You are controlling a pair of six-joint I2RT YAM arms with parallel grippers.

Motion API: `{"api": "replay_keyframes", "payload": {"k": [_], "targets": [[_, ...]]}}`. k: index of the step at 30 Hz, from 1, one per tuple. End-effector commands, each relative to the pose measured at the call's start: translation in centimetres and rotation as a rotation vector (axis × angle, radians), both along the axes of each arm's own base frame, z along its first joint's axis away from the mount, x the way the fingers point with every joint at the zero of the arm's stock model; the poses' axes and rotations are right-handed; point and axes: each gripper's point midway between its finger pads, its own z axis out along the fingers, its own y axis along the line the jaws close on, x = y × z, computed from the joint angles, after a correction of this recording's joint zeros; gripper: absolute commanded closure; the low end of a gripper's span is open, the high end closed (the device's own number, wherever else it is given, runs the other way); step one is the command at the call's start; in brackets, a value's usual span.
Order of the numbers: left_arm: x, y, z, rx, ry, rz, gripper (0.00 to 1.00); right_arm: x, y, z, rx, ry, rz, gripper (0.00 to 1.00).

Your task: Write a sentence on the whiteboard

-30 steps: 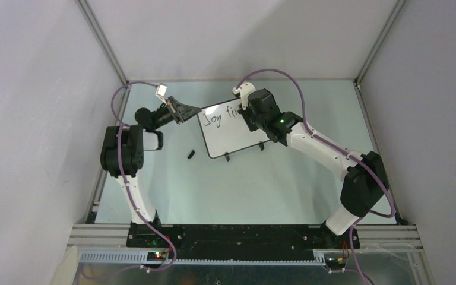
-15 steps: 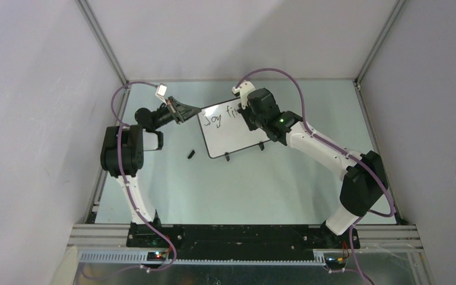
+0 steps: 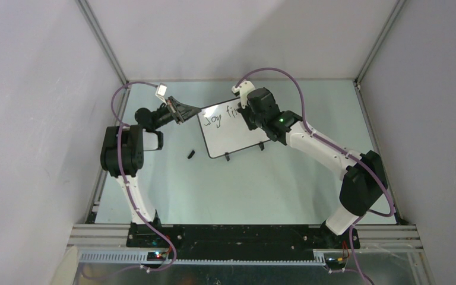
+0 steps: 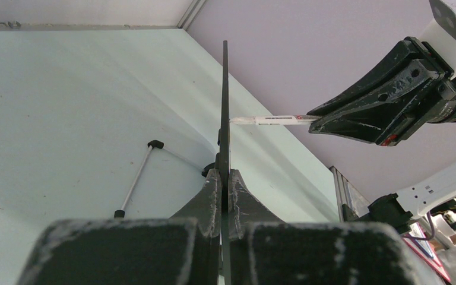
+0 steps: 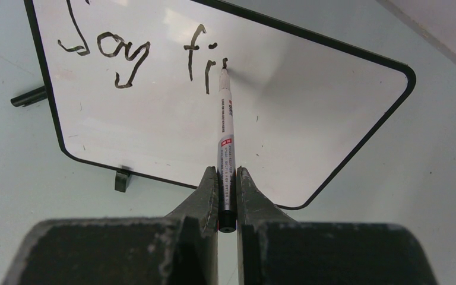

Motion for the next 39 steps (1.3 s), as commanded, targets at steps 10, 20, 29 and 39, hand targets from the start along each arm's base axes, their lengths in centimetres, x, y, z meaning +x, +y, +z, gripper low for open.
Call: {"api": "replay_keyframes", "payload": {"k": [10,20,29,39], "targets": [[-0.7,-0.2,1.8,0.019,-0.112,-0.024,1.00,1.6,0.0,2.3,0.038,-0.069,-0.034,1.00],[-0.7,-0.2,1.8,0.018,-0.111,-0.024,1.00,1.7,-1.1,2.4,0.038,-0.069,-0.071,1.00],[-0.7,-0.2,1.8,0.018,-0.111,-0.023,1.00,1.2,-1.4,2.0,0.024,-0.053,-0.071,1.00],[-0.7,-0.2,1.7,0.018,-0.111,-0.023,1.00,0.2,-2.0,1.0,-0.005,-0.027,-0.072,1.00]]}}
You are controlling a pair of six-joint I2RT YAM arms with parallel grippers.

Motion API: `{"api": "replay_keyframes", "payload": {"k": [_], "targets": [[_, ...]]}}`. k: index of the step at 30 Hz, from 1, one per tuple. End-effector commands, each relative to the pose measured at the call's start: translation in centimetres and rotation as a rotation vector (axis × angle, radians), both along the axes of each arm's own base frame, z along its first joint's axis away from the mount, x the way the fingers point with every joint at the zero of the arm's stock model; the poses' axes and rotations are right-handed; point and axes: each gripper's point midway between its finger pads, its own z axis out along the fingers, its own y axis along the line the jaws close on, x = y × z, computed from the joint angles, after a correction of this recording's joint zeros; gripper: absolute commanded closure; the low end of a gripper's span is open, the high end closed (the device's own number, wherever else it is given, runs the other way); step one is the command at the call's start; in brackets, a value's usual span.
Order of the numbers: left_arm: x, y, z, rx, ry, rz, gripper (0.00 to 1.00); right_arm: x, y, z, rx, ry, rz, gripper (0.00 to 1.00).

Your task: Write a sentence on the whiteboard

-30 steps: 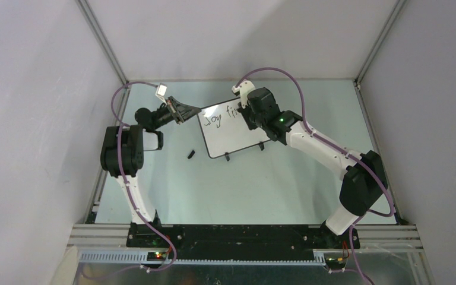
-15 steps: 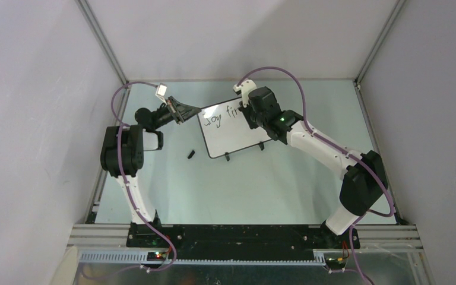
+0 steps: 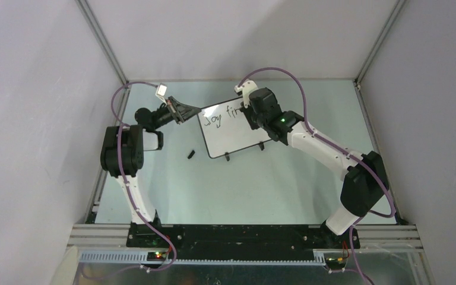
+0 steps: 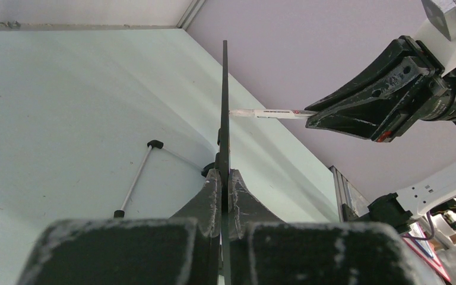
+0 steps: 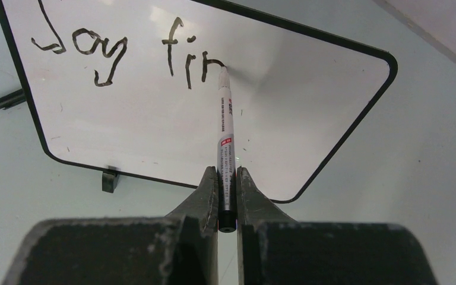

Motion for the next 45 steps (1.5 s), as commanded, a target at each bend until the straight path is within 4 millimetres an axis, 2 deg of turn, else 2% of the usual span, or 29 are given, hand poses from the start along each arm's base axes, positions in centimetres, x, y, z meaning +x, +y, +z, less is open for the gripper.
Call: {"api": "replay_keyframes", "payload": {"k": [1,12,18,27,31,45], "targets": [[-0.7,-0.2,1.7,0.018,-0.111,-0.022,1.00,-0.2,-0.9,0.9,0.002,-0.018,-0.032,1.00],[-0.7,-0.2,1.8,0.018,-0.111,-0.023,1.00,-1.7,-0.6,-1.0,-0.026,0.023,-0.006,1.00],[-0.7,-0.3,1.8,0.019,-0.113,-0.024,1.00,-1.4,-0.4,0.8,0.004,-0.024,-0.001,1.00],[-0.7,-0.3,1.8,0.019,-0.113,-0.023,1.00,-1.1,-1.4,3.9,0.068,-0.079,-0.027,1.00],[-0.7,-0.2,1.8,0.019,-0.114,-0.022,1.00,-0.7,-1.7,3.9,0.082,-0.076,-0.035,1.00],[-0.7,-0.2,1.8,0.019,-0.114,-0.022,1.00,-0.3,-0.7,2.7,0.086,-0.054,-0.005,1.00]]}}
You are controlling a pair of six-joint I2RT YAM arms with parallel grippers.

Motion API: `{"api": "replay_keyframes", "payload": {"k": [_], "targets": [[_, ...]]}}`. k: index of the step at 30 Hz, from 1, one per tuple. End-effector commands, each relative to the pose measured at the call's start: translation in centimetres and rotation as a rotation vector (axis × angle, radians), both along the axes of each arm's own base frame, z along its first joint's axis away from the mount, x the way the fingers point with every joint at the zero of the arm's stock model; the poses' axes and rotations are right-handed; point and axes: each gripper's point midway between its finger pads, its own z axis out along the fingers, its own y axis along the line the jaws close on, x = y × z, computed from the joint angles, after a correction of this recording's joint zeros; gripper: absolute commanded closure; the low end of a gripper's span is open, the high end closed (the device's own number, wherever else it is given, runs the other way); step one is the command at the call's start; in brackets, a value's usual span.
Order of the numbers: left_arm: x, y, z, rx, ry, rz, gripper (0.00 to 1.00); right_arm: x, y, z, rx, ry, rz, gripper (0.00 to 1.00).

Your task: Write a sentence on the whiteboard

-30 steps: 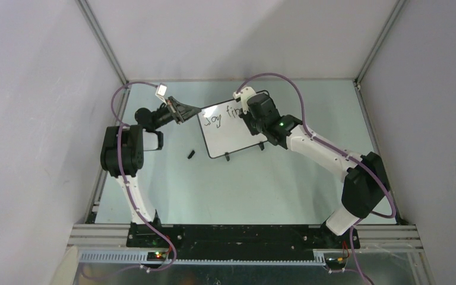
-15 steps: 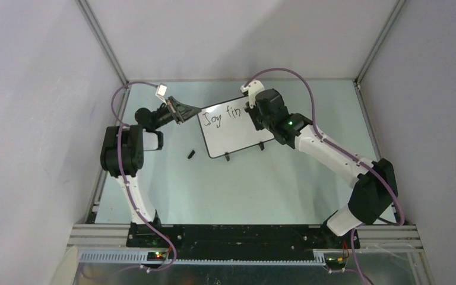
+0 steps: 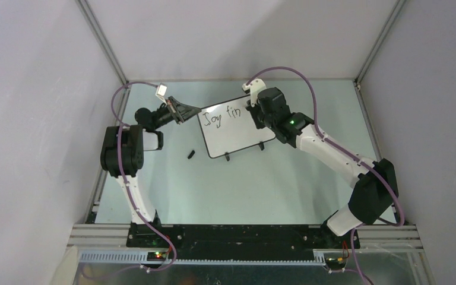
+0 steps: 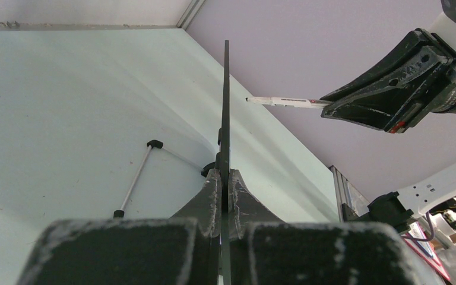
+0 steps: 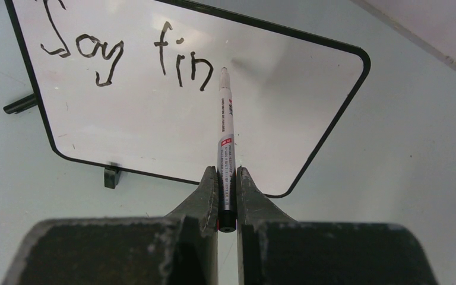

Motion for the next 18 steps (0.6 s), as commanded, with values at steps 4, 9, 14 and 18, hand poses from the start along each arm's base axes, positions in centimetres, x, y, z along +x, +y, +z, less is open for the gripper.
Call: {"api": "replay_keyframes", "payload": {"k": [4,9,14,18], "targets": [[-0.7,-0.2,1.8,0.019,-0.113,-0.021,1.00,0.7,1.2,0.5,0.033,-0.019,0.011,1.00],[-0.7,-0.2,1.8,0.019,-0.113,-0.021,1.00,0.9,1.1,0.1,0.026,-0.012,0.006,1.00],[-0.7,-0.2,1.8,0.019,-0.113,-0.022,1.00,1.1,1.0,-0.3,0.018,-0.007,-0.002,1.00],[-0.7,-0.3,1.8,0.019,-0.114,-0.022,1.00,1.2,0.8,-0.3,0.017,-0.009,-0.014,1.00]]}}
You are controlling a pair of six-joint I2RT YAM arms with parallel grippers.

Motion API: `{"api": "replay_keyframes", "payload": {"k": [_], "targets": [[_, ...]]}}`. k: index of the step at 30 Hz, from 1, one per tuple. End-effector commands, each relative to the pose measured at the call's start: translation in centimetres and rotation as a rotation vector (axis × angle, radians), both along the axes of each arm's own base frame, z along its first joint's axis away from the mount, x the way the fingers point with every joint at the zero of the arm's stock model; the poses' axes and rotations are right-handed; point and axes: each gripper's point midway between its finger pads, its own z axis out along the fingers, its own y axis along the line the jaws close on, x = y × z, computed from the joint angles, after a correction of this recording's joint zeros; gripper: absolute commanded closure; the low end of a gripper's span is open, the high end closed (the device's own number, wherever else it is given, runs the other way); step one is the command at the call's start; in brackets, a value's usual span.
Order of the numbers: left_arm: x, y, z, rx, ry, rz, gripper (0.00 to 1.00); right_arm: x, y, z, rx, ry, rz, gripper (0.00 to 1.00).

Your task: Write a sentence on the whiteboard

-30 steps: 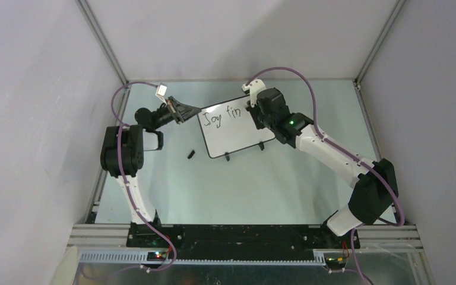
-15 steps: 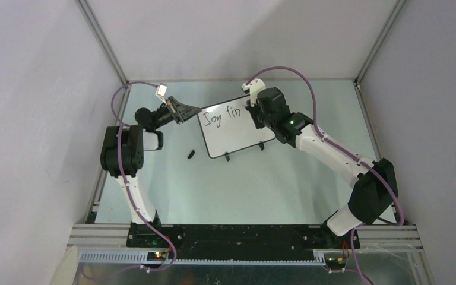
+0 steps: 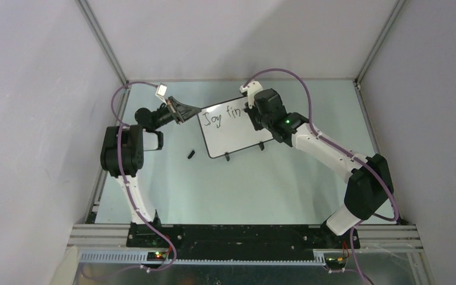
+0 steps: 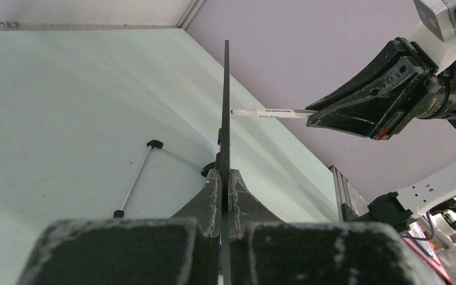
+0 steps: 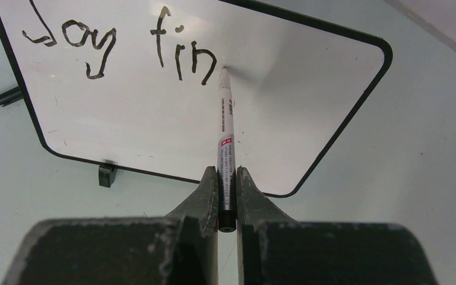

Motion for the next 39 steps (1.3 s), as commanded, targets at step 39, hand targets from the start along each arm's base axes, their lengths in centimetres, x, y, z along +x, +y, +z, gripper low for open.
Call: {"api": "replay_keyframes", "payload": {"k": [39], "targets": [[-0.6,-0.3,1.8,0.019,-0.114,-0.022,1.00,0.2,1.2,0.4,0.008,0.001,0.029,1.00]]}}
